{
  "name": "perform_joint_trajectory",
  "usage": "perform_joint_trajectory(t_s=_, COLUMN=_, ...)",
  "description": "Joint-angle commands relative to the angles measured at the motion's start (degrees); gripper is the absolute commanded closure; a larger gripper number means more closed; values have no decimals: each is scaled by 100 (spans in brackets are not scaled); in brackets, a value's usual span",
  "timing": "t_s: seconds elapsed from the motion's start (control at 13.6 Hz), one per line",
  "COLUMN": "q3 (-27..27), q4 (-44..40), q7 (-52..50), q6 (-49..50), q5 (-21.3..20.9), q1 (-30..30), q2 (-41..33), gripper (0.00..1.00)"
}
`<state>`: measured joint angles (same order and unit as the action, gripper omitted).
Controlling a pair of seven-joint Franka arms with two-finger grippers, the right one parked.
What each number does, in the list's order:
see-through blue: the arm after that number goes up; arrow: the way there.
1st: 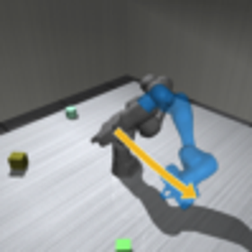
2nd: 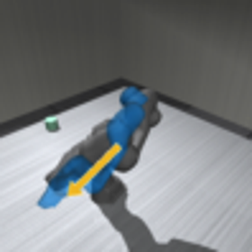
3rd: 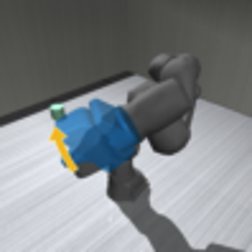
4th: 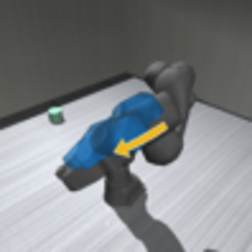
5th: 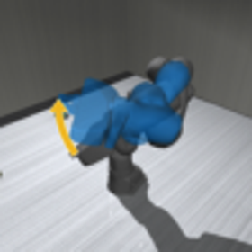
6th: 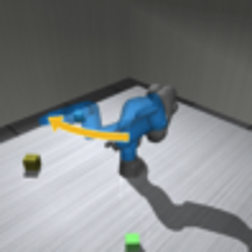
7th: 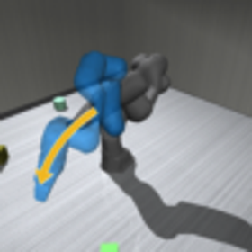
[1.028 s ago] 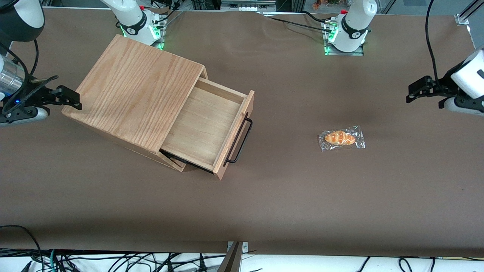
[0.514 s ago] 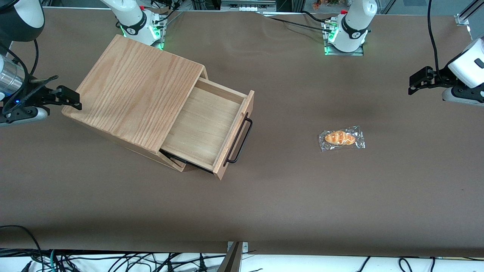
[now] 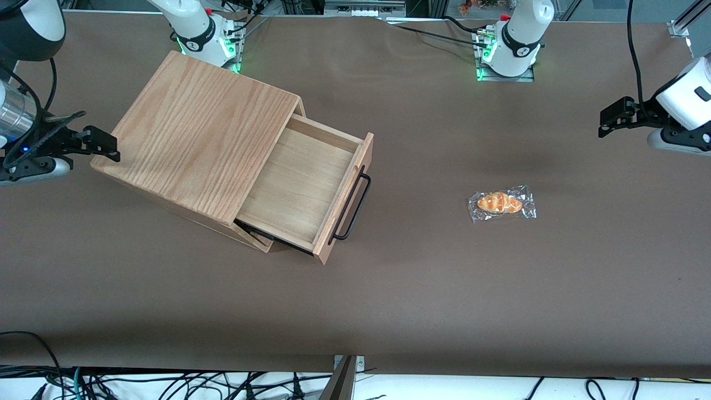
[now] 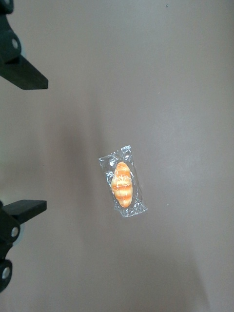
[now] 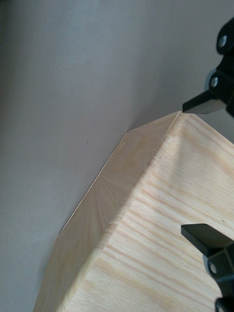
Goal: Open top drawer with left arm
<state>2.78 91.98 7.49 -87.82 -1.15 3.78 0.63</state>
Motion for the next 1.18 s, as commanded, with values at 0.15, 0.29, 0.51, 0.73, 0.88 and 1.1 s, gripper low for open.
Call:
perform_joint_trajectory(t_s=0.15, q3=-32, q4=-452, q7=-108, q6=20, q5=-70, q1=17, q2=394, gripper=0)
perform_joint_trajectory(t_s=0.29, q3=-32, q4=-453, q7=-422, q6=20, q5=-35, q1=17, q2=403, gripper=0)
perform_joint_trajectory(t_s=0.51, q3=-32, q4=-453, q7=-705, q6=20, q5=202, q1=9, q2=412, gripper=0)
perform_joint_trajectory(t_s=0.73, q3=-23, q4=-453, q7=-714, q6=20, q5=194, q1=8, q2=412, gripper=0)
perform_joint_trajectory(t_s=0.88, q3=-23, q4=-453, q7=-714, q6=20, q5=176, q1=8, q2=420, gripper=0)
perform_joint_trajectory(t_s=1.1, q3=-23, q4=-453, q7=-706, q6=20, q5=132, q1=8, q2=420, gripper=0)
